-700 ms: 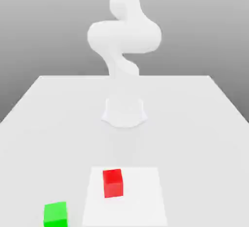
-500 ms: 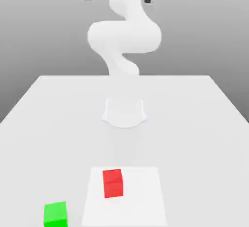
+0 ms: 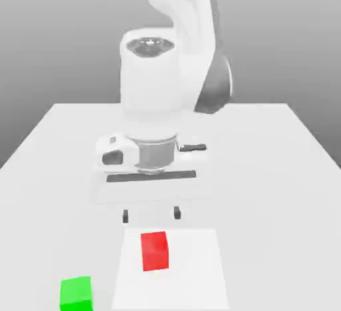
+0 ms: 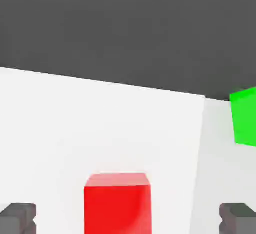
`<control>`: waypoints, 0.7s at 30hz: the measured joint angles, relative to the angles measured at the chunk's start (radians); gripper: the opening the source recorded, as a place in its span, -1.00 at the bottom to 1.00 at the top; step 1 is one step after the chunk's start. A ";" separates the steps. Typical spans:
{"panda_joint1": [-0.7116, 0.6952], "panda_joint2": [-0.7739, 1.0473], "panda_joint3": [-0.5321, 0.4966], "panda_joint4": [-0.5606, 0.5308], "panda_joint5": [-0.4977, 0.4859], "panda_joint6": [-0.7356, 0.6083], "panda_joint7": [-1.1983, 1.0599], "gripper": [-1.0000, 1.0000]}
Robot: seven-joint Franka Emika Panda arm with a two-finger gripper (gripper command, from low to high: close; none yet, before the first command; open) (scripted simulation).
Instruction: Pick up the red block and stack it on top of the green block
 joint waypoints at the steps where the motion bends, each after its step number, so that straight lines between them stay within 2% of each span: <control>1: -0.001 0.036 0.003 0.002 0.010 0.030 -0.008 0.00; 5: -0.017 0.181 0.024 0.019 0.034 0.153 -0.028 0.00; 6: -0.019 0.200 0.027 0.022 0.036 0.168 -0.030 -1.00; 13: -0.020 0.196 0.028 0.021 0.033 0.164 -0.027 -1.00; 19: -0.020 0.002 0.018 -0.006 0.001 -0.002 -0.004 -1.00; 21: -0.045 -0.001 0.008 0.037 0.013 -0.050 0.009 -1.00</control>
